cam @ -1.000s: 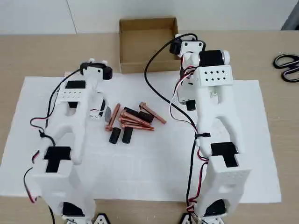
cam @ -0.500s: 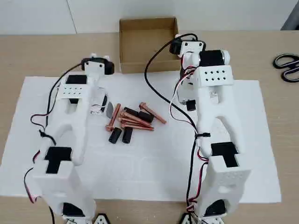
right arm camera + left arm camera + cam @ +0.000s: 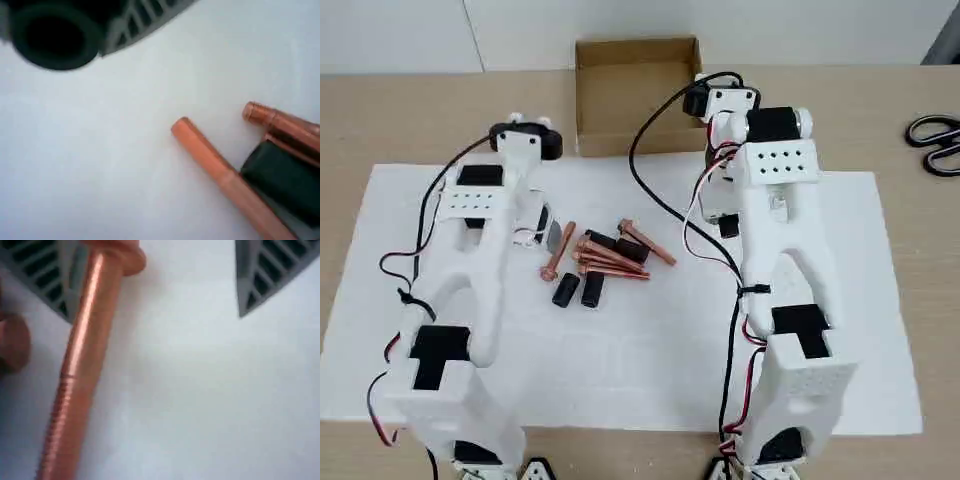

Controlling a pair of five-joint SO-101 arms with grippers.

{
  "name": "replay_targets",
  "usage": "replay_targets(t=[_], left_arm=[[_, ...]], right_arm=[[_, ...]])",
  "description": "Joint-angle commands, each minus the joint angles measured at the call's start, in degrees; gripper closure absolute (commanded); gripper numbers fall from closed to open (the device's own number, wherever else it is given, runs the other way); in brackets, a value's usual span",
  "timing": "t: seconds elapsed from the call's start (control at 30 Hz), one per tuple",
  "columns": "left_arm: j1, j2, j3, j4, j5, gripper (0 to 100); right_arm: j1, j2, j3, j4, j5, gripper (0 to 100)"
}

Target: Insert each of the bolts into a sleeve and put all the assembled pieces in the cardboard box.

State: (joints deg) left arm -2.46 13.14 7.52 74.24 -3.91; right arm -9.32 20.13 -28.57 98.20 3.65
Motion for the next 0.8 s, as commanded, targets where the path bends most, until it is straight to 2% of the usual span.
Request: replay_targets(t=[0.0, 0.2, 0.67, 0.77], left_arm=[[1.67, -3.34, 0.48, -1.49, 0.18, 80], [4.66, -3.34, 0.57, -2.29, 0.26, 80], [4.40, -3.25, 4.26, -5.54, 1.05, 80], [4.40, -1.85, 4.26, -6.51, 1.32, 83]], right_arm=[[0.13, -3.74, -3.16, 0.75, 0.18, 99.5], [0.13, -3.74, -3.16, 0.75, 0.18, 99.5], [0.13, -3.74, -3.16, 0.75, 0.18, 99.5], [0.13, -3.91, -3.16, 0.75, 0.18, 99.5]])
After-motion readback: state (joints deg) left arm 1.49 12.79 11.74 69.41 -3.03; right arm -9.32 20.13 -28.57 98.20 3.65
